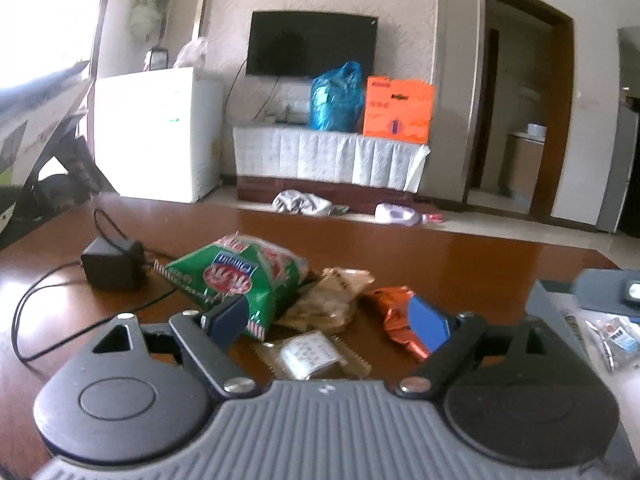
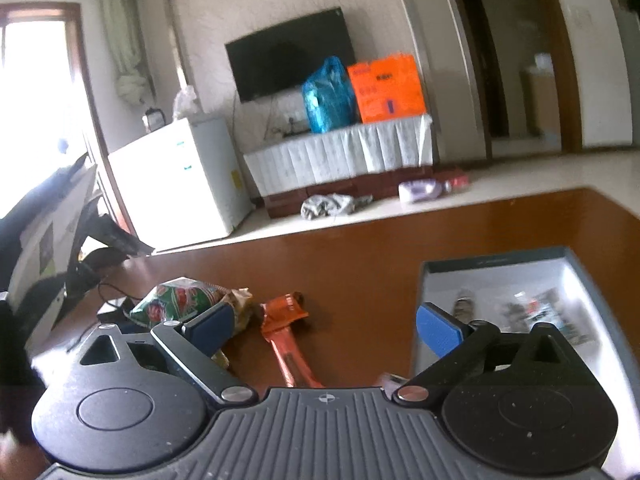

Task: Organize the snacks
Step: 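Move the left tool to the beige cookie packet while the right tool approaches the orange bar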

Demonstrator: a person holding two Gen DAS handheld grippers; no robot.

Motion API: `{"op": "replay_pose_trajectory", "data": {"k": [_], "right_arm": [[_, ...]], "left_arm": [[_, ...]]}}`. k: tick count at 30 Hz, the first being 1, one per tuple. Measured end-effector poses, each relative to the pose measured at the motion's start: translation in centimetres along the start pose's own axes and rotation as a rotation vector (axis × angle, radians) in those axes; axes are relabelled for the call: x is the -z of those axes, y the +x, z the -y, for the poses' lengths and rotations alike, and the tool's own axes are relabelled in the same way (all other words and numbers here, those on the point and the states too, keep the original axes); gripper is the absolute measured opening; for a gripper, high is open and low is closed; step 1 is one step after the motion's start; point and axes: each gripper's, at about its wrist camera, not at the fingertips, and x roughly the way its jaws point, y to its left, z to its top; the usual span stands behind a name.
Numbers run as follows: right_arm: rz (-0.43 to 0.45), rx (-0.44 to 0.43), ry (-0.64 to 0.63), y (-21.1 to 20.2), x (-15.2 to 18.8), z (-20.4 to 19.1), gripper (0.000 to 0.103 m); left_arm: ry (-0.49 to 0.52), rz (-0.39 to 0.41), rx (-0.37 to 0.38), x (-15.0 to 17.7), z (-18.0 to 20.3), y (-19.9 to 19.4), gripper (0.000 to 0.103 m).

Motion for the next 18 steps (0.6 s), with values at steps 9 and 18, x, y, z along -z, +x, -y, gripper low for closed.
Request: {"op": "replay_pose_trajectory", "data": {"k": [9,18], "right_arm": [[-0.249,0.019,-0.252,5.9,1.3,-2.6,0.097],[-0.324,-0.014,-0.382,9.6,2.3,-5.4,0.077]], "left_arm": [[-0.116,-0.006,-0.074,0.1,-1.9,1.5,0.087],[-0.132,0.007,-0.093,0.0,-1.6,2.1,0.088]]}}
